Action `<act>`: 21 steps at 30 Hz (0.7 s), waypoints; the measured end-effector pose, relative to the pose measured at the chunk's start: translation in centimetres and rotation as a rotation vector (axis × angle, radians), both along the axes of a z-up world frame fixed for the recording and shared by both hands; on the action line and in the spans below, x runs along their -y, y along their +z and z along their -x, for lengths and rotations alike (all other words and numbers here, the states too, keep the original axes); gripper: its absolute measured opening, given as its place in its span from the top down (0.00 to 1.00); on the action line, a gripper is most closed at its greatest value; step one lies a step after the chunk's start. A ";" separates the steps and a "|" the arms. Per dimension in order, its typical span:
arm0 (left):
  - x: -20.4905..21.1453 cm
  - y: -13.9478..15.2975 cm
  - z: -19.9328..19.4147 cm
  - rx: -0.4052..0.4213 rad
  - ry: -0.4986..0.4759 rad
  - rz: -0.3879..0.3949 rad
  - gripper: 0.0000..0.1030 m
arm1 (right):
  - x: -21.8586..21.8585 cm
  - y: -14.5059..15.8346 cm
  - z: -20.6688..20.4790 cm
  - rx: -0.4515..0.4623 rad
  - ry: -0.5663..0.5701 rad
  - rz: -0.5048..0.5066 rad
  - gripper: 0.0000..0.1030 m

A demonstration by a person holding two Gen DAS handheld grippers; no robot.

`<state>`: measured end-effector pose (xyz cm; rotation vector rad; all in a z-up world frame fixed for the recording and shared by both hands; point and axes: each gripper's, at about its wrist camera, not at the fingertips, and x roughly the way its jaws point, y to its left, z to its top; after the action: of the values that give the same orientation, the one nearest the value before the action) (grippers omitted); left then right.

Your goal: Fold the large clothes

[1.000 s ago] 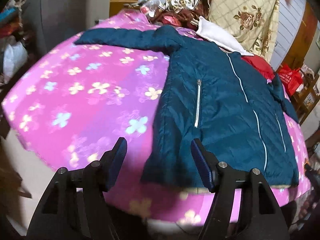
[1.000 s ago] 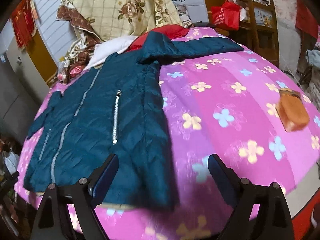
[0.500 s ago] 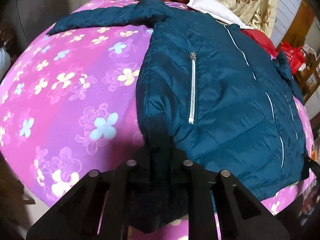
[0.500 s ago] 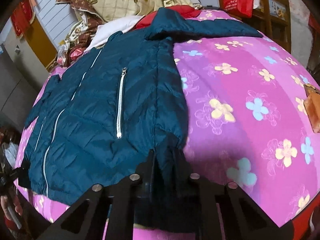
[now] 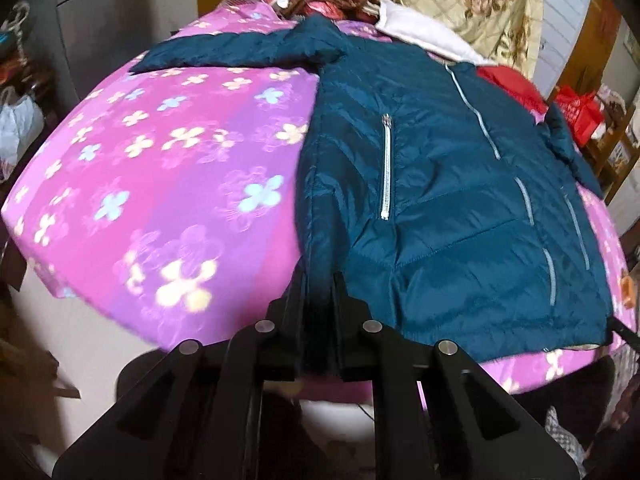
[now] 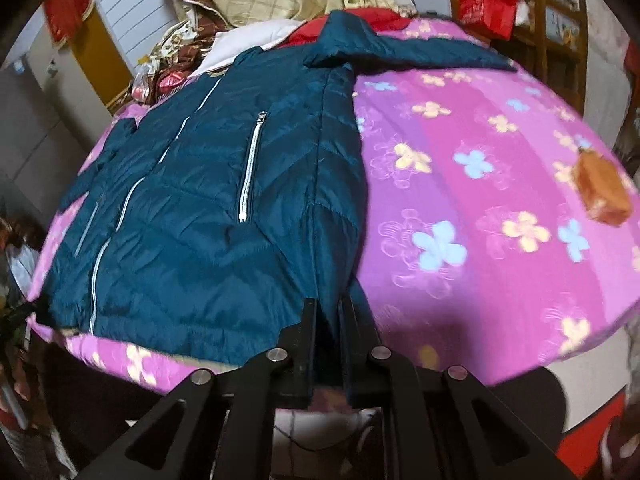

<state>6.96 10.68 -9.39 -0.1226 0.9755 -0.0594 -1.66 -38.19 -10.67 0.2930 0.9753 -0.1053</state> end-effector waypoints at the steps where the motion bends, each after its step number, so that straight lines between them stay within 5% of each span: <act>1: -0.5 0.6 0.7 0.017 0.008 0.004 0.91 | -0.1 0.5 0.3 0.003 -0.002 0.021 0.91; 5: -2.4 3.3 2.7 0.087 0.065 -0.017 0.80 | -0.4 3.3 1.7 0.053 0.002 0.044 0.90; 7: -3.6 4.7 3.1 0.125 0.108 -0.017 0.60 | -0.7 5.2 1.8 0.094 0.008 0.044 0.75; 9: -4.7 6.0 3.3 0.163 0.143 -0.004 0.50 | -1.3 6.9 1.6 0.150 0.016 0.028 0.22; 10: -5.3 6.8 3.1 0.187 0.158 0.003 0.48 | -1.5 7.8 1.5 0.190 0.014 0.017 0.14; 15: -7.3 9.0 0.9 0.206 0.201 0.068 0.37 | -4.1 10.7 -1.4 0.272 0.059 -0.004 0.12; 21: -9.8 10.8 -4.3 0.225 0.269 0.162 0.37 | -8.5 11.0 -8.3 0.284 0.144 0.062 0.12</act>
<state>11.23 20.45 1.39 -0.3871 0.7219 0.0932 6.66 -29.67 0.34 0.1741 0.7066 0.0375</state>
